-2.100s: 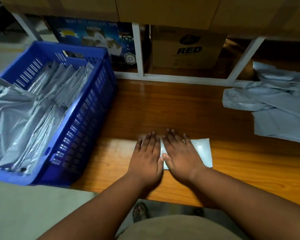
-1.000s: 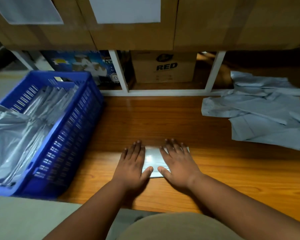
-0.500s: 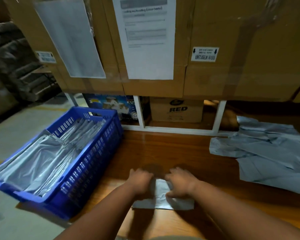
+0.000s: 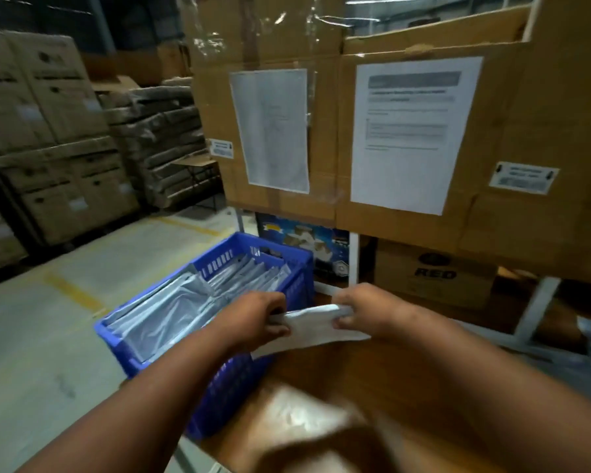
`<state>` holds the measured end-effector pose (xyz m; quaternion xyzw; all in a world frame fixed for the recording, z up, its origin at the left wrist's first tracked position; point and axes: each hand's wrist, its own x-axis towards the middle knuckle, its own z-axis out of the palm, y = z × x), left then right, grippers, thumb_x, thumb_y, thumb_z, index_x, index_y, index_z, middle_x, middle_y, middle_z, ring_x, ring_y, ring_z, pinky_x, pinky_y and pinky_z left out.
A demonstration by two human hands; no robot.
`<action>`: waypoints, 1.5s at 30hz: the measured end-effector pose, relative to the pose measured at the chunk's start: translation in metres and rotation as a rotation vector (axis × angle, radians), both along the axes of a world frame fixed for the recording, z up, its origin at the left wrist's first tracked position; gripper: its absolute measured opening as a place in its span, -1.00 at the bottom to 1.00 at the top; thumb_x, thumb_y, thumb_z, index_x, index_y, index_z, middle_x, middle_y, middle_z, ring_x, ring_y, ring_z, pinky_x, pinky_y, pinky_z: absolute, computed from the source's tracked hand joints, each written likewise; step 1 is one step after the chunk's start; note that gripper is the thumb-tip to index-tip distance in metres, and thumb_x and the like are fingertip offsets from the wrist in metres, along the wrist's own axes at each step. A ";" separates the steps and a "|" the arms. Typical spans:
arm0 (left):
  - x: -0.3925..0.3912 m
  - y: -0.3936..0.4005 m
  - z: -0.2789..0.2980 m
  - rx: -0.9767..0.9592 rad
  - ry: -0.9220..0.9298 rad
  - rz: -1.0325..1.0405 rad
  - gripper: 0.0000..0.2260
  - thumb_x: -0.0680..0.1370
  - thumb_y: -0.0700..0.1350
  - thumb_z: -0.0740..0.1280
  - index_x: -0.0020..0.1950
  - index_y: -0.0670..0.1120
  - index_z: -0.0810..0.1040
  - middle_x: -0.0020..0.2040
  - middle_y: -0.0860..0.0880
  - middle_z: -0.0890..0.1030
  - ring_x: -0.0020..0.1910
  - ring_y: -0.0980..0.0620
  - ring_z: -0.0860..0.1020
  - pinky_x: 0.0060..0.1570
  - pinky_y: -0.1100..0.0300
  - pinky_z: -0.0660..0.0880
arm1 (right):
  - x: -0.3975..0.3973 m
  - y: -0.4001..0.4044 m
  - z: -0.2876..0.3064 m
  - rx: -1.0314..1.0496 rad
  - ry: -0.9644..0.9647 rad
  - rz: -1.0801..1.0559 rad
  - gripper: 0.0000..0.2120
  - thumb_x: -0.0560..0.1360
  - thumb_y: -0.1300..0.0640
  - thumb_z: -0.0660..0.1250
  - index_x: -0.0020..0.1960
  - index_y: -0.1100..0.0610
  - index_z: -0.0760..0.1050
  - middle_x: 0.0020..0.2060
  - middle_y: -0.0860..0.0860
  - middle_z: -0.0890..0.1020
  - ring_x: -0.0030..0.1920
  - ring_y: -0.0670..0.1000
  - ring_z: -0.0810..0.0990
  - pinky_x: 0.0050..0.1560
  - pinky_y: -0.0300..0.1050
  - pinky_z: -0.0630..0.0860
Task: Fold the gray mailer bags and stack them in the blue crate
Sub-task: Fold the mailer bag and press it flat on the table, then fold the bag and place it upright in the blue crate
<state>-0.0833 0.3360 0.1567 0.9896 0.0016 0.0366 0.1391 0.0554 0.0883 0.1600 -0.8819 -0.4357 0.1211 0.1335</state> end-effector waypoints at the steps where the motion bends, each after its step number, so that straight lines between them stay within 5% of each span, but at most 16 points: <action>1: -0.007 0.018 0.011 0.009 -0.038 0.041 -0.68 0.49 0.10 0.58 -0.12 0.09 0.43 -0.18 0.13 0.54 -0.19 0.08 0.51 -0.21 0.08 0.43 | 0.001 0.019 0.013 0.039 -0.013 0.029 -0.87 0.59 -0.17 0.45 -0.01 -0.15 0.56 -0.08 -0.15 0.60 -0.08 -0.13 0.59 -0.05 -0.03 0.60; 10: -0.074 0.179 0.042 -0.030 -0.175 0.384 -0.76 0.45 -0.02 0.61 -0.14 0.00 0.55 -0.21 0.07 0.61 -0.19 0.00 0.57 -0.13 0.03 0.54 | -0.001 0.208 0.067 0.118 -0.233 0.219 -0.92 0.61 -0.05 0.36 -0.03 -0.09 0.59 -0.08 -0.11 0.65 -0.06 -0.03 0.61 -0.07 -0.01 0.54; 18: -0.098 0.254 -0.016 0.074 -0.066 0.618 -0.82 0.48 0.04 0.50 -0.14 0.09 0.50 -0.05 -0.01 0.68 0.00 -0.12 0.62 -0.10 0.08 0.52 | 0.011 0.352 0.005 -0.066 -0.405 0.247 -0.82 0.58 0.14 0.26 -0.16 0.01 0.57 -0.18 -0.03 0.64 -0.14 0.12 0.60 -0.19 0.09 0.59; 25: -0.091 0.266 -0.061 0.252 0.015 0.700 -0.85 0.51 0.09 0.36 -0.02 0.05 0.57 -0.01 0.01 0.68 0.11 -0.12 0.63 0.03 0.04 0.42 | 0.011 0.402 -0.033 -0.035 -0.389 0.227 -0.83 0.65 0.05 0.30 0.00 -0.06 0.67 -0.04 -0.02 0.57 0.08 0.15 0.55 -0.06 0.08 0.56; 30: -0.083 0.268 -0.065 0.321 0.069 0.715 -0.92 0.51 0.00 0.34 -0.02 0.06 0.54 -0.02 0.01 0.67 0.09 -0.11 0.63 0.07 -0.01 0.40 | 0.004 0.421 -0.054 -0.135 -0.399 0.167 -0.88 0.63 0.09 0.31 0.10 -0.02 0.61 0.06 0.08 0.60 0.14 0.22 0.57 0.05 0.08 0.58; 36: -0.070 0.260 -0.058 0.413 0.030 0.657 -0.80 0.49 0.05 0.41 0.07 0.09 0.50 0.05 0.02 0.59 0.10 -0.13 0.57 -0.01 -0.01 0.35 | -0.002 0.399 -0.041 -0.006 -0.332 0.073 -0.69 0.62 0.10 0.32 0.36 0.02 0.52 0.24 0.08 0.51 0.27 0.20 0.50 0.18 0.16 0.56; 45: -0.001 0.156 -0.028 0.238 -0.065 0.151 -0.53 0.52 0.19 0.43 0.36 0.04 0.50 0.29 -0.05 0.53 0.31 -0.15 0.50 0.27 -0.05 0.51 | -0.010 0.252 -0.032 -0.022 -0.226 -0.003 -0.48 0.59 -0.19 0.38 0.47 -0.01 0.45 0.39 0.05 0.50 0.40 0.15 0.48 0.39 0.18 0.49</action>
